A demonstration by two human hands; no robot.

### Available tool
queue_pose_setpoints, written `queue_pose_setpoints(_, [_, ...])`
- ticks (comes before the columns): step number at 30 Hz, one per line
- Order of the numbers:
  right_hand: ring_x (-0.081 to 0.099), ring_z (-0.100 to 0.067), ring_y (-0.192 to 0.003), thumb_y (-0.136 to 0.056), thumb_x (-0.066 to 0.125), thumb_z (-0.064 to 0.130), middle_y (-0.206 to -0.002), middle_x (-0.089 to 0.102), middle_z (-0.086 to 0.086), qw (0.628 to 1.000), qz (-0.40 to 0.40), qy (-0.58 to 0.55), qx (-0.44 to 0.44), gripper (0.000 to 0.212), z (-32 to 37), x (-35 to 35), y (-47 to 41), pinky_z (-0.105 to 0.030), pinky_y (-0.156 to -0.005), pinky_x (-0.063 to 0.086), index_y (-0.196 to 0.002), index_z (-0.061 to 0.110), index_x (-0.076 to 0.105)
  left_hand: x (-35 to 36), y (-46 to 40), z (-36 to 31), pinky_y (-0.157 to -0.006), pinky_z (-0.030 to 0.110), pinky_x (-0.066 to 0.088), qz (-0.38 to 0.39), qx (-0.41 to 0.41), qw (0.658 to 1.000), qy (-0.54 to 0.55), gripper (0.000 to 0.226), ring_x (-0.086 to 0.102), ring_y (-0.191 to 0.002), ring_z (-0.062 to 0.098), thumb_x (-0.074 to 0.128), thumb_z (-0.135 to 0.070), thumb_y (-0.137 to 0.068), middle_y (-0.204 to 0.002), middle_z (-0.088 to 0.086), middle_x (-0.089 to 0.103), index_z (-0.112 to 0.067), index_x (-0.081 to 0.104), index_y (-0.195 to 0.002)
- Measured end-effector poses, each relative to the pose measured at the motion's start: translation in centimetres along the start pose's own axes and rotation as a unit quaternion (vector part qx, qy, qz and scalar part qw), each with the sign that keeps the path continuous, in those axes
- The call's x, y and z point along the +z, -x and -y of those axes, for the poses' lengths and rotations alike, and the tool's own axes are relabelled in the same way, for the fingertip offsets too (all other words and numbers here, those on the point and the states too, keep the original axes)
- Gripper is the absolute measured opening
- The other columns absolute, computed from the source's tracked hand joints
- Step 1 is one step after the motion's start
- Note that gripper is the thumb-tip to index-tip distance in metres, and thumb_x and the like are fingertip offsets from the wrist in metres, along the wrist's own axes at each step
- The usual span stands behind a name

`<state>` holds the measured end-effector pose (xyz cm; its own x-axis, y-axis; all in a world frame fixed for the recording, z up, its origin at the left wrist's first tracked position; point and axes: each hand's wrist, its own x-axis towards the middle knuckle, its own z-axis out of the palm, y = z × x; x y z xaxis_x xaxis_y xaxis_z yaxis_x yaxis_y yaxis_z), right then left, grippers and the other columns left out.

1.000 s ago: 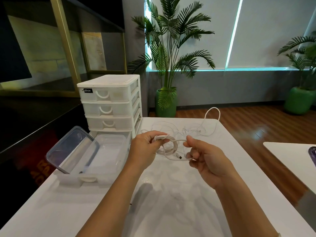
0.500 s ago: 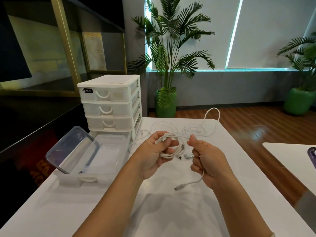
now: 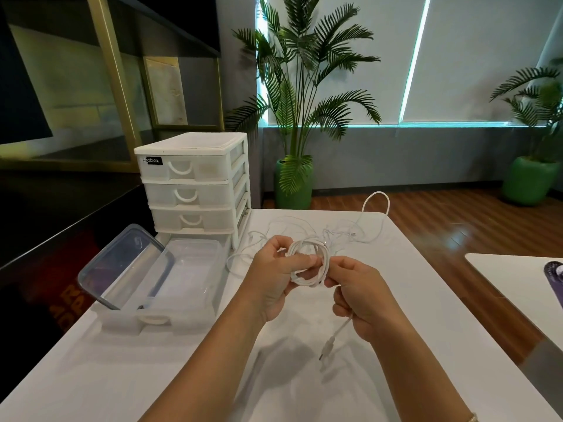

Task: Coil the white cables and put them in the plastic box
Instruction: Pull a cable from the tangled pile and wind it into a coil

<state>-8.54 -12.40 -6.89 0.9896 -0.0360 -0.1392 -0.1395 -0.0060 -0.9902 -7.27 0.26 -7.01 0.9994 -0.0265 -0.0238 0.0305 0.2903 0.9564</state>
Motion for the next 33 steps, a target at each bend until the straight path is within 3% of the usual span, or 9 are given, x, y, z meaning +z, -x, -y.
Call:
queue_pose_setpoints(3, [0.027,-0.011,-0.042,-0.091,0.053,0.01,-0.067,0.05,-0.005,1.0,0.009,0.01,0.001,0.019,0.2,0.0,0.1,-0.02,-0.037,0.025,-0.08,0.014,0.067,-0.1,-0.2,0.2,-0.066,0.022,0.056,-0.034,0.041,0.998,-0.037,0.031,0.059,-0.096,0.022,0.07,-0.006,-0.079,-0.108,0.005,0.059,-0.027,0.054,-0.095])
queue_pose_setpoints(6, [0.027,-0.009,-0.04,-0.089,0.053,0.007,-0.069,0.05,-0.005,1.0,0.017,0.021,0.008,0.018,0.3,-0.1,0.1,-0.02,-0.037,0.024,-0.082,0.014,0.068,-0.3,-0.4,0.3,-0.075,0.026,0.058,-0.028,0.065,0.995,-0.068,0.027,0.061,-0.101,0.024,0.067,-0.005,-0.081,-0.11,0.003,0.063,-0.026,0.063,-0.098])
queue_pose_setpoints(12, [0.029,-0.01,-0.04,-0.085,0.054,0.005,-0.069,0.052,-0.004,0.998,0.025,0.048,0.012,0.018,0.3,-0.2,0.1,-0.021,-0.039,0.027,-0.083,0.011,0.071,-0.3,-0.6,0.6,-0.07,0.024,0.059,-0.05,0.077,0.99,-0.109,0.011,0.065,-0.088,0.021,0.067,-0.009,-0.082,-0.094,0.003,0.067,-0.02,0.065,-0.083])
queue_pose_setpoints(14, [0.039,-0.012,-0.047,-0.084,0.056,0.005,-0.075,0.059,-0.006,0.997,0.038,0.072,0.006,0.02,0.5,-0.2,0.3,-0.024,-0.047,0.036,-0.079,0.017,0.071,-0.4,-0.8,0.8,-0.075,0.03,0.059,-0.075,0.084,0.985,-0.132,0.01,0.066,-0.088,0.023,0.068,-0.012,-0.082,-0.091,0.002,0.068,-0.022,0.064,-0.082])
queue_pose_setpoints(17, [0.059,-0.012,-0.074,-0.082,0.061,0.011,-0.083,0.069,0.001,0.991,0.065,0.112,-0.017,0.019,0.6,-0.2,0.5,-0.022,-0.063,0.043,-0.075,0.028,0.069,-0.6,-0.8,1.1,-0.076,0.036,0.059,-0.113,0.112,0.971,-0.177,0.01,0.067,-0.084,0.021,0.067,-0.017,-0.083,-0.085,-0.001,0.068,-0.024,0.064,-0.079])
queue_pose_setpoints(21, [0.063,-0.003,-0.082,-0.078,0.072,0.025,-0.085,0.07,0.011,0.988,0.055,0.127,-0.064,0.011,0.1,0.2,0.4,-0.017,-0.062,0.042,-0.089,0.026,0.071,-0.2,-0.6,1.3,-0.07,0.033,0.06,-0.147,0.118,0.957,-0.222,0.013,0.065,-0.076,0.017,0.067,-0.021,-0.084,-0.077,-0.003,0.066,-0.025,0.06,-0.073])
queue_pose_setpoints(25, [0.067,-0.011,-0.084,-0.074,0.076,0.022,-0.084,0.073,0.003,0.987,-0.038,0.128,-0.095,0.021,-0.2,-0.1,-0.1,-0.023,-0.071,0.05,-0.093,0.02,0.069,-0.2,-0.8,1.0,-0.076,0.042,0.058,-0.103,0.021,0.984,-0.141,0.012,0.066,-0.077,0.026,0.069,-0.015,-0.08,-0.081,0.009,0.068,-0.015,0.059,-0.074])
queue_pose_setpoints(30, [0.065,-0.015,-0.071,-0.074,0.077,0.02,-0.078,0.07,0.0,0.981,-0.062,0.143,-0.115,0.017,-0.4,-0.1,-0.1,-0.02,-0.054,0.043,-0.08,0.02,0.061,-0.4,-0.3,0.0,-0.058,0.025,0.055,-0.032,-0.067,0.997,-0.024,0.014,0.064,-0.063,0.02,0.068,0.001,-0.076,-0.078,0.011,0.066,-0.005,0.059,-0.086])
queue_pose_setpoints(33, [0.065,-0.015,-0.067,-0.075,0.075,0.02,-0.074,0.07,0.0,0.976,-0.073,0.161,-0.13,0.016,-0.4,0.0,-0.1,-0.021,-0.054,0.046,-0.074,0.019,0.06,-0.4,-0.2,-0.3,-0.057,0.024,0.056,-0.016,-0.08,0.997,0.013,0.013,0.064,-0.061,0.019,0.065,0.004,-0.077,-0.076,0.01,0.066,-0.004,0.06,-0.086])
